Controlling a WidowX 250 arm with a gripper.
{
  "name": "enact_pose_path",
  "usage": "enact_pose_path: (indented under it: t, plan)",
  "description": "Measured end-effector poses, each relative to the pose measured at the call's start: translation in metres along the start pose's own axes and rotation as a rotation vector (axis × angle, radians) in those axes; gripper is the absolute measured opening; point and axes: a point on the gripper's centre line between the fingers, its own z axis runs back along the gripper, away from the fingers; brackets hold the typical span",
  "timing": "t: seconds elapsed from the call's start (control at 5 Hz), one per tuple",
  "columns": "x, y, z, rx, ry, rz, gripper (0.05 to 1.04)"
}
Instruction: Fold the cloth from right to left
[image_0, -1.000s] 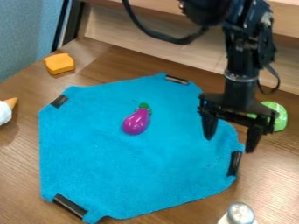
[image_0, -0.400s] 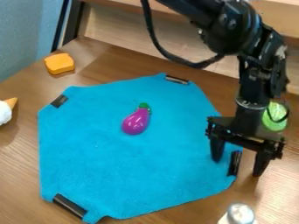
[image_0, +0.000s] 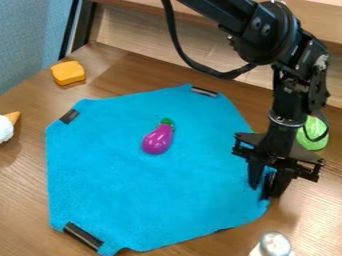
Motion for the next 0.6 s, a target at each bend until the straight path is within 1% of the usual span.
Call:
enact_pose_path:
  t: [0.2, 0.4, 0.6]
  plan:
    - [0.001, -0.003, 0.002, -0.016, 0.004, -0.012, 0.177]
    - [0.003, -0.005, 0.009, -0.043, 0.019, -0.053, 0.074]
    - [0.019, 0.013, 0.043, -0.069, -0.030, -0.065, 0.060]
